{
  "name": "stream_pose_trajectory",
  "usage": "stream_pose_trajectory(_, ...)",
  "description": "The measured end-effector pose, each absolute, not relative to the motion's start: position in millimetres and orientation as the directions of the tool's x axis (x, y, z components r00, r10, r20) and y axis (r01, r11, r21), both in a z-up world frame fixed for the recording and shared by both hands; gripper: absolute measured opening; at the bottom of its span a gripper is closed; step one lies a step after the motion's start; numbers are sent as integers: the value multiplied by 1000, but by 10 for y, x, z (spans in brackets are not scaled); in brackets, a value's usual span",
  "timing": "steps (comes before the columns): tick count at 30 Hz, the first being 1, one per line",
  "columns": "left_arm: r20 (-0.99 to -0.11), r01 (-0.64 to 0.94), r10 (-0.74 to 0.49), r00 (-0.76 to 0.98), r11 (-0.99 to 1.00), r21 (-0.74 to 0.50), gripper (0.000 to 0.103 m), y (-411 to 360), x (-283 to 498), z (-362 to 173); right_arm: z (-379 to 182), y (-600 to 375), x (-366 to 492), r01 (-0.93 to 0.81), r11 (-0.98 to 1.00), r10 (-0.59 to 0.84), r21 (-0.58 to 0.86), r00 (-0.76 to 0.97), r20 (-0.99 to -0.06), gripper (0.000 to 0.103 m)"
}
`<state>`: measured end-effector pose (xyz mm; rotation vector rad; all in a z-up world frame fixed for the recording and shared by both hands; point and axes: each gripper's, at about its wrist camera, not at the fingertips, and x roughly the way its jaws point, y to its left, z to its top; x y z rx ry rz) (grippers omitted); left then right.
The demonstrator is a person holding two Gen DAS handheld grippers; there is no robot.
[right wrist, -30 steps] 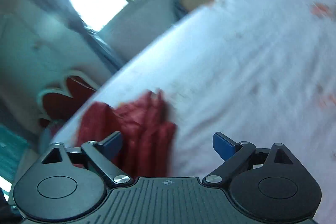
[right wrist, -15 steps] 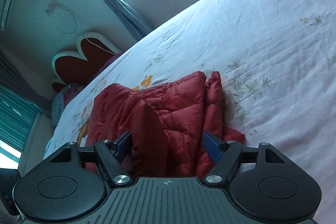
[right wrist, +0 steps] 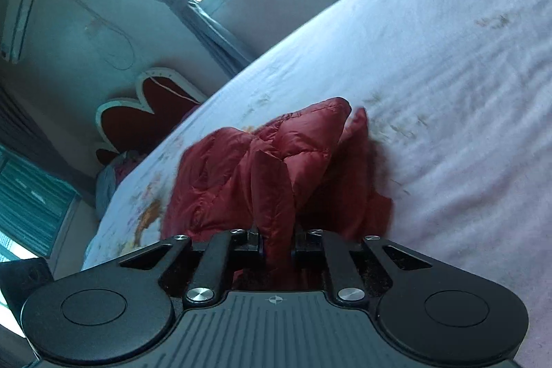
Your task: Fold large clothes
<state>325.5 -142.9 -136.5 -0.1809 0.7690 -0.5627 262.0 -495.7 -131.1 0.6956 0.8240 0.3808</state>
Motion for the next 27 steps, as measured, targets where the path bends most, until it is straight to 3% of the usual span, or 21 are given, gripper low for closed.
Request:
stream_pose_trajectory(1, -633, 417, -526, 567, 847, -330, 28, -1503, 3289, -1421, -1456, -4961, 2604, -26, 729, 542, 684, 632, -554, 12)
stream_pose_trajectory(4, -693, 416, -474, 543, 869, -268, 28, -1683, 3361, -1540, -1835, -5117, 2516, 70, 592, 578, 803, 657, -484, 12)
stream_pose_trajectory(9, -729, 442, -427, 535, 877, -189, 28, -1815, 3361, -1498, -1760, -5224, 2493, 86, 590, 569, 803, 661, -489, 13)
stream_pose_trajectory(11, -730, 445, -417, 541, 879, -171, 27, -1810, 3341, -1451, -1578, -5246, 2451, 90, 627, 531, 774, 677, -510, 31)
stream_pose_trajectory(14, -726, 445, -419, 545, 879, -173, 32, -1766, 3314, -1357, -1241, -5208, 2386, 62, 721, 447, 691, 720, -531, 48)
stream_pose_trajectory(20, -663, 491, -441, 605, 862, -126, 45, -1760, 3304, -1084, -636, -4863, 2545, -63, 850, 399, 524, 727, -559, 48)
stream_pose_trajectory(27, -638, 464, -441, 631, 874, -146, 44, -1567, 3832, -1048, -426, -4117, 2970, -244, 907, 412, 343, 680, -606, 48)
